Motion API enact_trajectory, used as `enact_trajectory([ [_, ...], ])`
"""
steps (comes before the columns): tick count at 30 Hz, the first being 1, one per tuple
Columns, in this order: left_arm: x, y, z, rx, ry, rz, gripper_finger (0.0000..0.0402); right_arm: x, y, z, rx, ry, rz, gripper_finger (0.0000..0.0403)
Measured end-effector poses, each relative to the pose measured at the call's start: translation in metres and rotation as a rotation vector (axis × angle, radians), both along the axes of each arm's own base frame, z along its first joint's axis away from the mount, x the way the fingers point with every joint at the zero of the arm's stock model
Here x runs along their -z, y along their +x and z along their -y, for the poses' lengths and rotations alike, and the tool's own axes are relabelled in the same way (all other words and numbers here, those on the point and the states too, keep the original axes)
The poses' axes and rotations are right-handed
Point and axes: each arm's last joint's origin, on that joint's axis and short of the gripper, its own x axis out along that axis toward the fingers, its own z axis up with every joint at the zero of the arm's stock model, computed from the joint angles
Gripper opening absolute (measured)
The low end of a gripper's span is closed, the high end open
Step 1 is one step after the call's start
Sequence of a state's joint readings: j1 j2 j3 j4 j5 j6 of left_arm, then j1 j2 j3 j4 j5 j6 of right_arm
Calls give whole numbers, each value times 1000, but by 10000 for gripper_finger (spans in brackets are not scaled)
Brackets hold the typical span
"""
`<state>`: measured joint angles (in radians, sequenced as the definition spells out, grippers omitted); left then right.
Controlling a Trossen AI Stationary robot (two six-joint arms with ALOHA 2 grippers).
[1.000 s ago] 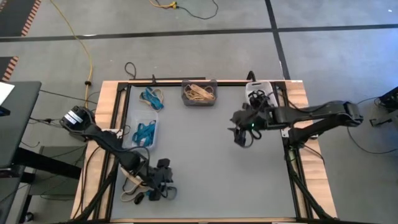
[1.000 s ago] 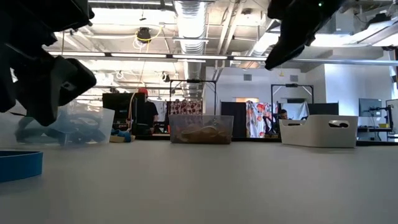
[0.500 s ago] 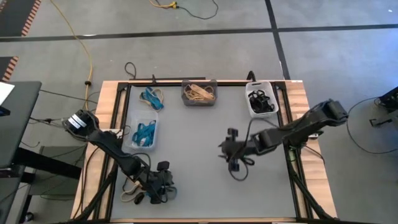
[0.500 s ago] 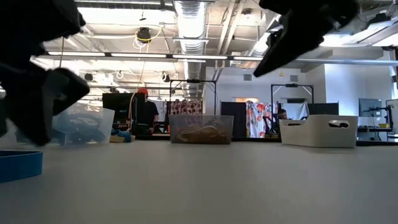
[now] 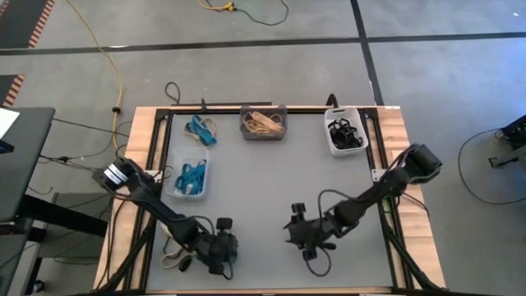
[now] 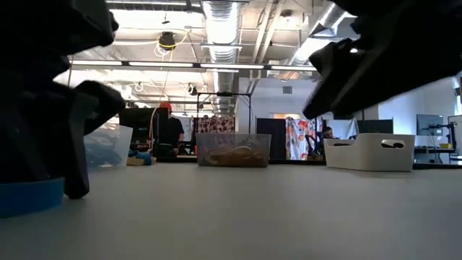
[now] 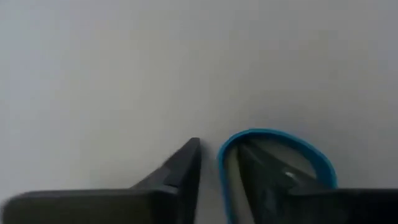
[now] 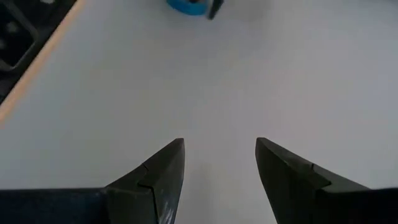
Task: Sort rubber bands into baskets
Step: Put the blue rubber band into the transparent bin
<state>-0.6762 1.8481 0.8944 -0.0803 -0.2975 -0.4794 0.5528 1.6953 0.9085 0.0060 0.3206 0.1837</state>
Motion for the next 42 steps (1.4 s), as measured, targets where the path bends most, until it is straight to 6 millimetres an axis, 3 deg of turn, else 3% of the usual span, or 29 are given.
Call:
enact_trajectory([
  [4, -8, 10, 10, 44, 57, -36, 16, 8, -3, -15, -41, 8, 11, 224],
  [7, -17, 15, 14, 50, 86, -49, 4, 10, -6, -23, -66, 16, 24, 224],
  [17, -78, 22, 16, 20, 401, -125, 0, 6, -11, -34, -50, -10, 88, 224],
  [32, -156, 6, 9, -97, 587, -277, 0, 6, -11, -34, -29, -19, 101, 224],
  [42, -183, 2, -7, -181, 667, -247, 0, 5, -10, -34, -29, -16, 105, 224],
])
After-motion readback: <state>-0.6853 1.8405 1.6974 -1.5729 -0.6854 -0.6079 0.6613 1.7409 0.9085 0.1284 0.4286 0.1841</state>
